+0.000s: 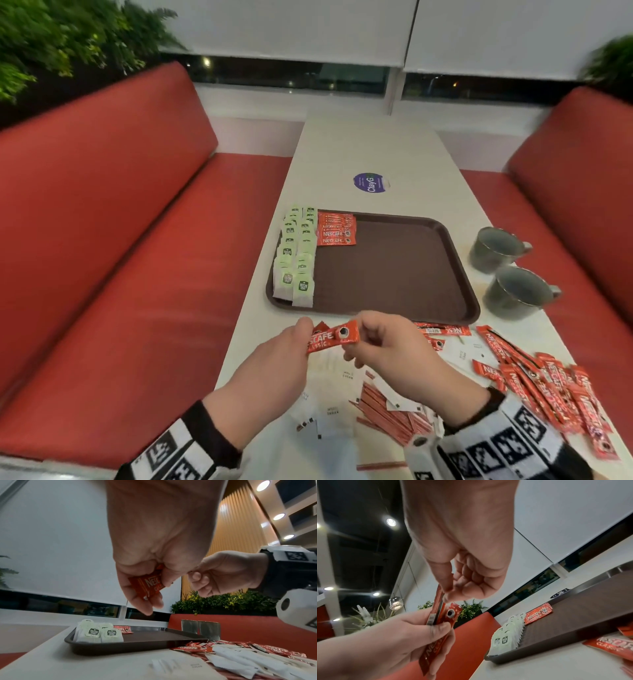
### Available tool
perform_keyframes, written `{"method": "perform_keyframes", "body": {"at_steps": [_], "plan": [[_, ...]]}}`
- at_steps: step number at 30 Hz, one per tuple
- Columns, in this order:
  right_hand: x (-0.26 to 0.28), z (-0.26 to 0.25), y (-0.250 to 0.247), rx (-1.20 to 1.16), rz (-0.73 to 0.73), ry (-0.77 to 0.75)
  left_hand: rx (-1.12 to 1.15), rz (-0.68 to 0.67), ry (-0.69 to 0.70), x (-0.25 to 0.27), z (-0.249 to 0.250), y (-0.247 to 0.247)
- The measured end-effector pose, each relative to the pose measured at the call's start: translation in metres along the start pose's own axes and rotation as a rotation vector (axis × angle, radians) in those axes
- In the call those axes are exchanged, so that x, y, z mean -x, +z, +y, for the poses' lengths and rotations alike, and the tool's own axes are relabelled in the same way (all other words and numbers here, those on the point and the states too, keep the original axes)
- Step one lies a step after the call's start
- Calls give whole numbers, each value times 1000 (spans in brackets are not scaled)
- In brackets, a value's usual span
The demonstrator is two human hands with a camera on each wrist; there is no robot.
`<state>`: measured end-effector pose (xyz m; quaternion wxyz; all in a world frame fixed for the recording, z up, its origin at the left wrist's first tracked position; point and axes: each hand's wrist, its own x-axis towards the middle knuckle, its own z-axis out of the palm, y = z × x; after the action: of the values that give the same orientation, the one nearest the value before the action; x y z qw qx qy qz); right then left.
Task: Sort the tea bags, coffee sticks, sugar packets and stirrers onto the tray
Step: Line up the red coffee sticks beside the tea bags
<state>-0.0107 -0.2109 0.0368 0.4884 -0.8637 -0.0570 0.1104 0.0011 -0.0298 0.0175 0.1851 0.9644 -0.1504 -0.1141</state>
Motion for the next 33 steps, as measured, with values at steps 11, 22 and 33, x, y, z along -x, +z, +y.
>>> {"method": "perform_keyframes", "body": {"at_steps": [11,22,33], "plan": [[-11,-7,17,-158,123,170,-157,-54,49,-15,-25,-4],[-51,9,-36,-44,218,224,146,-38,-19,-28,-66,5],[-227,69,-74,82,294,351,275,48,-180,-25,-80,-1]]}}
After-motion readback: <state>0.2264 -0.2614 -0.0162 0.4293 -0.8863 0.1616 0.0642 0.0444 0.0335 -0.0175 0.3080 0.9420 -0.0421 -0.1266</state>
